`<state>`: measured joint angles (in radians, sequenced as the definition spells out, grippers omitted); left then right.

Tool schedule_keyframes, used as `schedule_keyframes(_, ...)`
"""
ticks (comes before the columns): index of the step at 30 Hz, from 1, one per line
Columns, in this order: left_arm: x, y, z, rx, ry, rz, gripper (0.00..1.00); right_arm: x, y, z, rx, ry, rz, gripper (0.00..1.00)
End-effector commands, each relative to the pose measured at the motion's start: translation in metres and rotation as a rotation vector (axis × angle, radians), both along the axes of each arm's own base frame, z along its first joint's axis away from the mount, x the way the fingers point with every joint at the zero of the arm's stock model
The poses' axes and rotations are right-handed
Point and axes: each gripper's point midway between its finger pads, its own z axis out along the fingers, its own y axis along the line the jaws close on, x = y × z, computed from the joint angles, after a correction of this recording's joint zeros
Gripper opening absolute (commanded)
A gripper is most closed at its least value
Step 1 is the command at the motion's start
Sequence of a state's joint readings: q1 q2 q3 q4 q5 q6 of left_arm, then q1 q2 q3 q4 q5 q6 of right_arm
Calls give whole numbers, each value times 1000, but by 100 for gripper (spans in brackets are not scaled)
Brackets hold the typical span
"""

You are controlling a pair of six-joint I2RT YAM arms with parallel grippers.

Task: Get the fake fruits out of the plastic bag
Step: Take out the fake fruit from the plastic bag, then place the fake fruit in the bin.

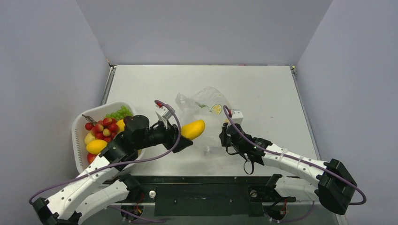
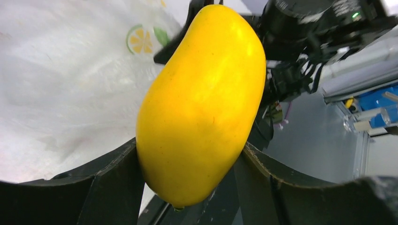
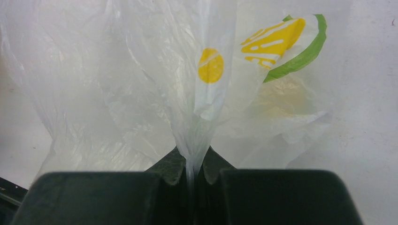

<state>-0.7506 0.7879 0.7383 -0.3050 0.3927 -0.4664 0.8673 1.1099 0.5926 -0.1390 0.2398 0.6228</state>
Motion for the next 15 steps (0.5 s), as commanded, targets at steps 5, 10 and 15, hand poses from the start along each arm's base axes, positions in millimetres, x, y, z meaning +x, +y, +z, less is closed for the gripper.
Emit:
schedule_keyframes(5, 31, 73, 80, 79, -247, 357, 0, 8, -12, 18, 33, -49, -53, 0)
schedule_keyframes(10, 56, 174, 80, 187, -258, 912, 0, 8, -14, 16, 33, -43, -54, 0)
schedule_keyframes(15, 47, 236, 66, 254, -283, 1189, 0, 8, -12, 17, 38, -41, -45, 0)
